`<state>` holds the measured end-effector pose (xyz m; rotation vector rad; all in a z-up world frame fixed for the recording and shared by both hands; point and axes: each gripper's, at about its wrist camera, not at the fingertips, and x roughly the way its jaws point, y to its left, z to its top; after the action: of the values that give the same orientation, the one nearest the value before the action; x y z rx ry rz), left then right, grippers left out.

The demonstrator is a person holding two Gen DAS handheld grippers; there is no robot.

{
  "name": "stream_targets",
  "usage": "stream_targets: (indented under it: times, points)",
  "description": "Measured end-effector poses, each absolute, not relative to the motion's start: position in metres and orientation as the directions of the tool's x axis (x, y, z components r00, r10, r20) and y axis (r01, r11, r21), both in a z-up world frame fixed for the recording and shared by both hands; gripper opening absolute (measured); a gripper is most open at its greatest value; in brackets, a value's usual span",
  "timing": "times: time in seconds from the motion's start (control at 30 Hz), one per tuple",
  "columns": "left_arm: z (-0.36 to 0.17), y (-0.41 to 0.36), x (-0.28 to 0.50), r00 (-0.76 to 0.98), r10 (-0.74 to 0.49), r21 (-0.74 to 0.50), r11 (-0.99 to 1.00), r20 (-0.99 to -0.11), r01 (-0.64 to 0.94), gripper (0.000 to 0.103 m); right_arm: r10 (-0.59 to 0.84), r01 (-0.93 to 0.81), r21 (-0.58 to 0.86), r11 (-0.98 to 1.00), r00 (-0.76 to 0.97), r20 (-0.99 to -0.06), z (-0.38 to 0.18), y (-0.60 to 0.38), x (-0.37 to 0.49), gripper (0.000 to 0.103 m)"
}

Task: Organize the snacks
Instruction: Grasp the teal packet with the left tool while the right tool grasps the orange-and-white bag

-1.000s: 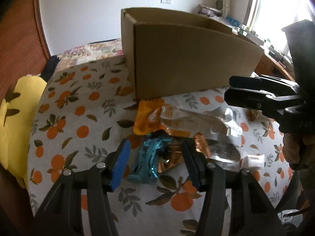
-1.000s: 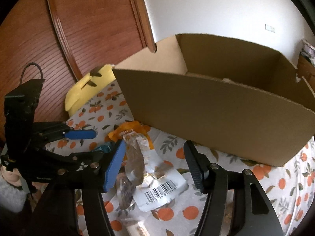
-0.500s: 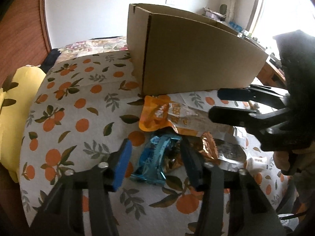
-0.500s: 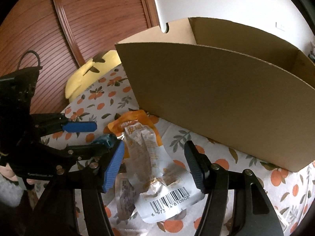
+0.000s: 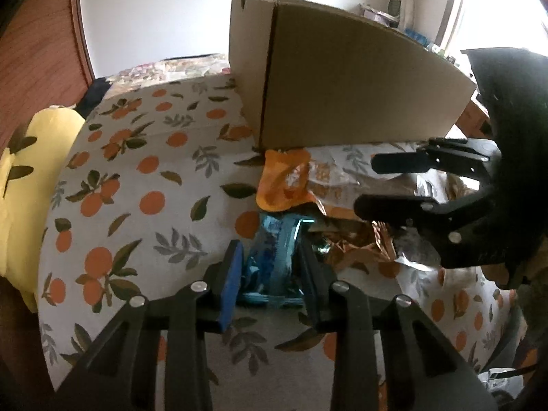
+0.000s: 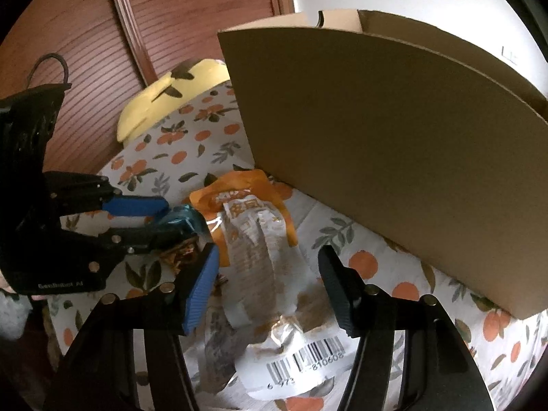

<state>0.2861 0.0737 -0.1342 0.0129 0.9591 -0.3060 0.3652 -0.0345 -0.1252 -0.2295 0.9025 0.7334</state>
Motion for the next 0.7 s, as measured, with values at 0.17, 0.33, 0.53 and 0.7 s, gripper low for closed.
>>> stream_targets:
  times: [0.17, 0.33, 0.53, 0.7]
  points:
    - [-0.135, 0.069, 0.283, 0.549, -0.234, -0.09, 0.957, -0.802, 0.277, 0.022, 0.461, -0.694, 0.094, 0.714, 0.364, -0.809, -0.129, -0.027, 0.369, 0.061]
    - [-0.135, 0.067, 0.277, 0.568, -0.219, -0.059, 0.956, -0.794, 0.286, 0.02, 0.428, -0.72, 0.043, 0.692, 0.362, -0.828, -0.132, -0.015, 0.369, 0.063]
    - [-0.135, 0.073, 0.273, 0.57, -0.218, -0.072, 0.961, -0.792, 0.268, 0.02, 0.39, -0.737, -0.017, 0.676, 0.377, -0.84, -0.133, -0.007, 0.368, 0.064]
    - [-0.136, 0.081, 0.269, 0.575, -0.231, -0.101, 0.963, -0.785, 0.248, 0.02, 0.375, -0.724, -0.03, 0.689, 0.391, -0.84, -0.132, -0.01, 0.365, 0.049]
